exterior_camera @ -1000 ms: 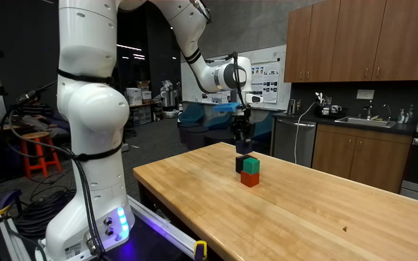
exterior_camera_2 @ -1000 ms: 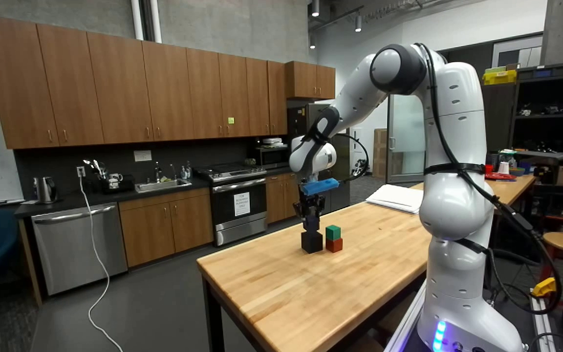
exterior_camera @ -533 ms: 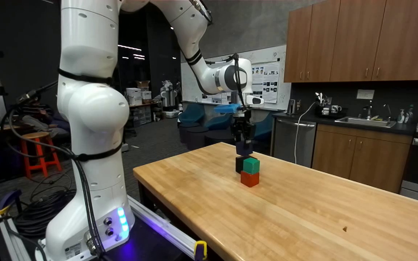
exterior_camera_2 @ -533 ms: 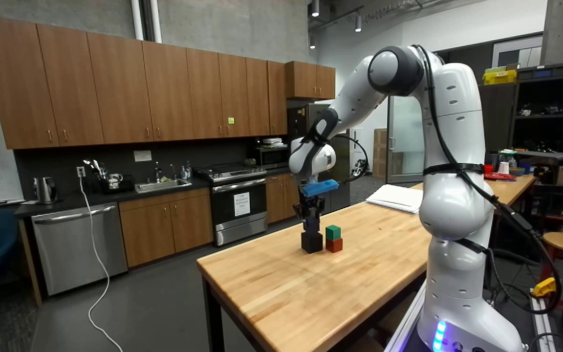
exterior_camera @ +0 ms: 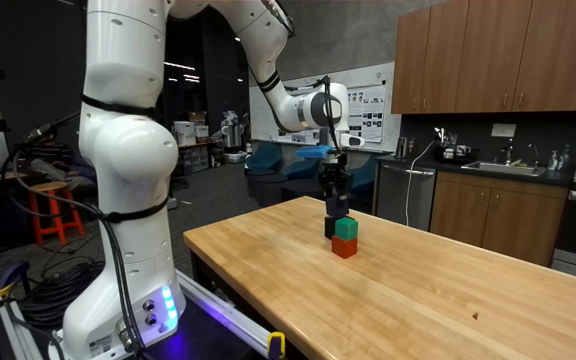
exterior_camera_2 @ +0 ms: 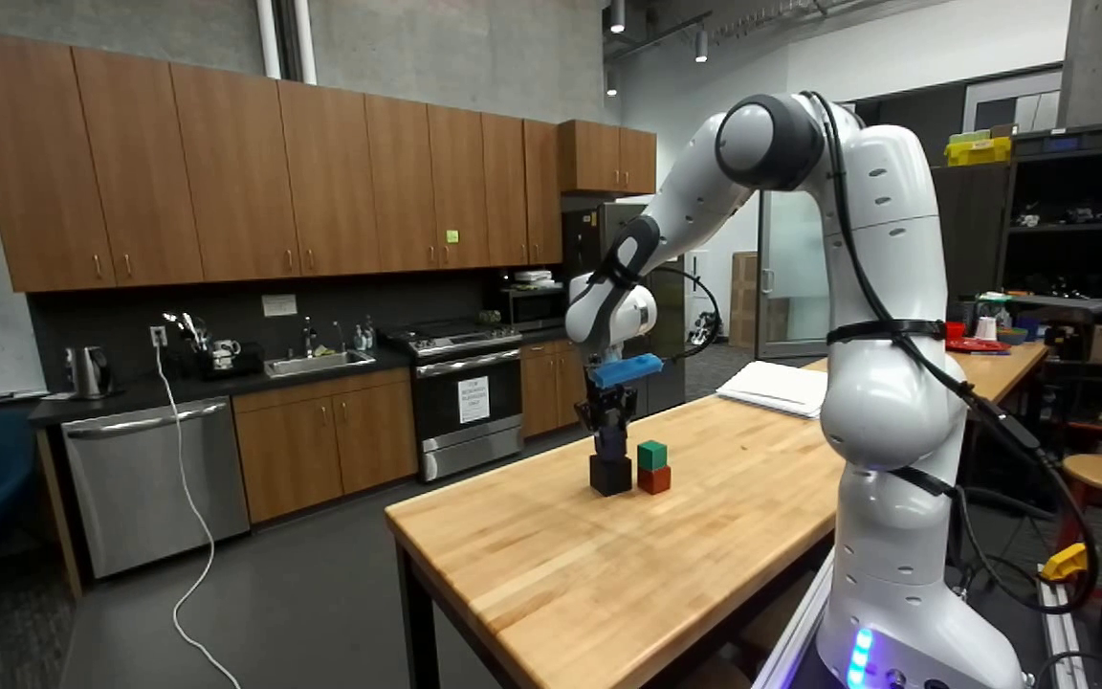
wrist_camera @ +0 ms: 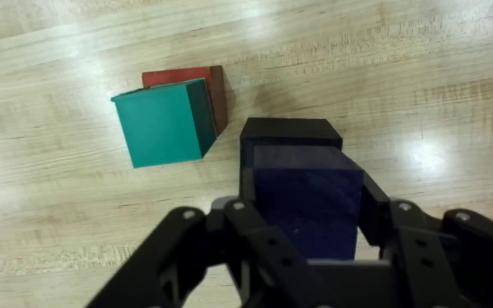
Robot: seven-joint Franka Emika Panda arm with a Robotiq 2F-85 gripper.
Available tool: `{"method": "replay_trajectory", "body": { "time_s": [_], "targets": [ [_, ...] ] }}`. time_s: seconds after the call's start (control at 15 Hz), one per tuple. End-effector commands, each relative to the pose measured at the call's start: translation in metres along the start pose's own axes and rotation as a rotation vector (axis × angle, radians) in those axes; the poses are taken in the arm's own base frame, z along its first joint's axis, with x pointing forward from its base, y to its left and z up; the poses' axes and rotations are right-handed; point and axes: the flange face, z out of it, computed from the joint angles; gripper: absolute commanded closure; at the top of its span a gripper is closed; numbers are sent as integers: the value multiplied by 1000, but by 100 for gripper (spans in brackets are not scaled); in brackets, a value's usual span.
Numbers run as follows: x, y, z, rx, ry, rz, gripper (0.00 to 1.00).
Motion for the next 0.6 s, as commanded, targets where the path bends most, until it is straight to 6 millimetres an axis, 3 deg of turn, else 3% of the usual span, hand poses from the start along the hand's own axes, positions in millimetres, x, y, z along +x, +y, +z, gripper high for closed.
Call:
{"method": "replay_trajectory", "body": {
  "time_s": [0.0,0.07,0.27,0.53],
  "targets": [
    [5,3,-1,-15,0,7,45],
    [5,3,-1,-15,-2,8,24],
    [4,3,1,-16,-4,7,19],
    [3,2,1,-16,-6,6,2]
  ]
}}
